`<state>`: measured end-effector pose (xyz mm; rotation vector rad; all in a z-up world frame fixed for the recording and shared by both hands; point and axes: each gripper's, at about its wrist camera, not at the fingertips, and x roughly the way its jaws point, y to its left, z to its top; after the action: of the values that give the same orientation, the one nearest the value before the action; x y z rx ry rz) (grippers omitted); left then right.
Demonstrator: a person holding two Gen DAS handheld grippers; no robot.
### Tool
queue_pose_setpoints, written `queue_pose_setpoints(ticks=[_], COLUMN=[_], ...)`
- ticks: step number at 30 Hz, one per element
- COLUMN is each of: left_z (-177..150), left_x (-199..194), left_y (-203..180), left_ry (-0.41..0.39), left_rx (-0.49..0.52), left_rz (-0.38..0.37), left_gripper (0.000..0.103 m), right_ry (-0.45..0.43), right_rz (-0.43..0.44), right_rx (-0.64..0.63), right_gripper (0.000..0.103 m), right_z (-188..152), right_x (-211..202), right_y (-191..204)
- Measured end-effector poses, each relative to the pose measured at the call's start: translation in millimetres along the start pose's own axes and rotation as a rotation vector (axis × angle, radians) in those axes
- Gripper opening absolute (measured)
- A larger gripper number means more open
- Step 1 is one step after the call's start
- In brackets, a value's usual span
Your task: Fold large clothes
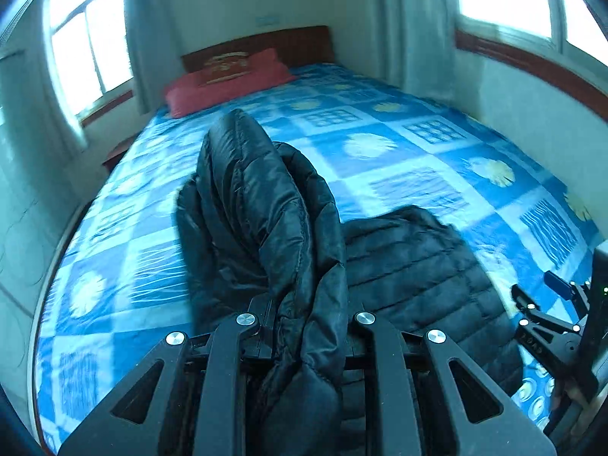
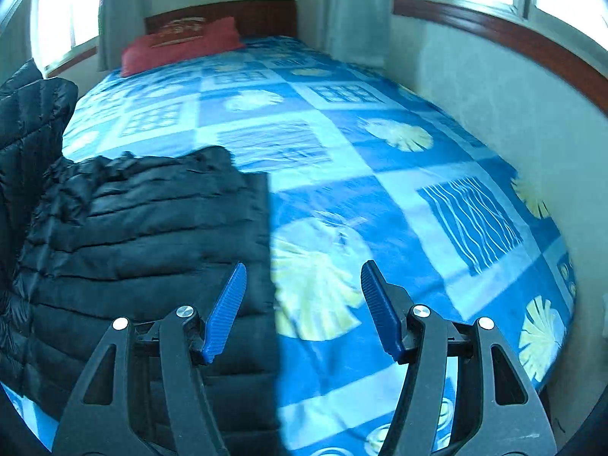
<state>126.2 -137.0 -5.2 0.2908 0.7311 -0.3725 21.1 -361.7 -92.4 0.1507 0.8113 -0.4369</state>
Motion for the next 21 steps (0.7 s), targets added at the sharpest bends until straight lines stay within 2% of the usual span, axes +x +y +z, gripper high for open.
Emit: queue_pose_setpoints(ticks=[7,13,19,21], left_z=[-10.4,-27.0,-26.6,-26.3], left_x=[51.0,78.7,68.9,62.9], left_y=[-72.6,-102.6,-106.3,-112.3], left_ry=[0.074,0.112,0.092,0.071], left_rx=[0.102,0.148,0.148,0.161], left_rz=[-0.073,-0.081,-0.083,-0.089], left_gripper=[0.018,0.019,0.025,0.032], right_ry=[0.044,0.085,0.099,0.094], right_rz=[-0.041,-0.063,-0.072,-0.076], right_rx=[0.024,0.040,0.043,0.042], right_gripper=[0.062,0.063,0.066,0.066], right_z=[-8.2,-18.2,-22.2,-22.0], right_x=[19.1,34.6,39.3,36.7], right_y=[-25.0,-38.1,-40.5,-41.6])
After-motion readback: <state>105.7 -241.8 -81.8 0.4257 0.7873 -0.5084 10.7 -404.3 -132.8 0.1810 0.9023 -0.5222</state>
